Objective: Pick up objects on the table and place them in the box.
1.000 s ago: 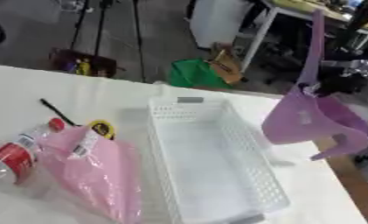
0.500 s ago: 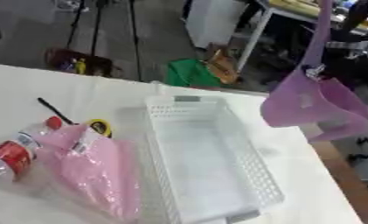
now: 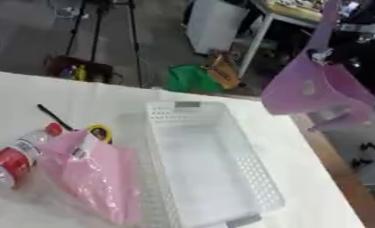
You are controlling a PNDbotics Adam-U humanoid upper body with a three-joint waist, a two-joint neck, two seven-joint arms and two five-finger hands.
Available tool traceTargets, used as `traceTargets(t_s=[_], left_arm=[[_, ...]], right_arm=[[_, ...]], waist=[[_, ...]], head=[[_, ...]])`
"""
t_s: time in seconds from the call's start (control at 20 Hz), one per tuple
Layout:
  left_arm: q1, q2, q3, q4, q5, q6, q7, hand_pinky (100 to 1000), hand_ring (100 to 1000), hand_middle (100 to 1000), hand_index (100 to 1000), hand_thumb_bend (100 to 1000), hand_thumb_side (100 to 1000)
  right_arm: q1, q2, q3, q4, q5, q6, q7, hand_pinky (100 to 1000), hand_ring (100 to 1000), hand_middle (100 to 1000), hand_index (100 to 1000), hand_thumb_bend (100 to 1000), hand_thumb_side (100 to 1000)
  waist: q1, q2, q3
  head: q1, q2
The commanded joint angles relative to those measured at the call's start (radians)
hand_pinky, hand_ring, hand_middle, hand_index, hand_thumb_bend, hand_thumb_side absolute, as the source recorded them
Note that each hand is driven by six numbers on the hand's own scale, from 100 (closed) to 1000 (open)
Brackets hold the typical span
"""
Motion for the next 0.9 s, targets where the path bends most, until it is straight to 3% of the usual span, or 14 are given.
traceTargets(t_s=[0.05, 0.9], left_arm=[[-0.004, -0.006, 0.005, -0.012, -0.007, -0.002, -0.007, 684, 668, 753, 743, 100, 991], [0.023, -0.032, 0.016, -0.012, -0.013, -0.009, -0.015, 685, 670, 755, 744, 100, 993]], right_arm=[[-0.044, -0.017, -0.008, -0.051, -0.032, -0.260, 0.280, 100, 100, 100, 439, 100, 339], [-0.168, 0.109, 0.018, -0.145, -0.129, -0.215, 0.280, 100, 100, 100, 433, 100, 363]], waist=[[0.005, -0.028, -0.007], [0.005, -0.081, -0.012]], head=[[0.011, 0.015], [0.008, 0.059]])
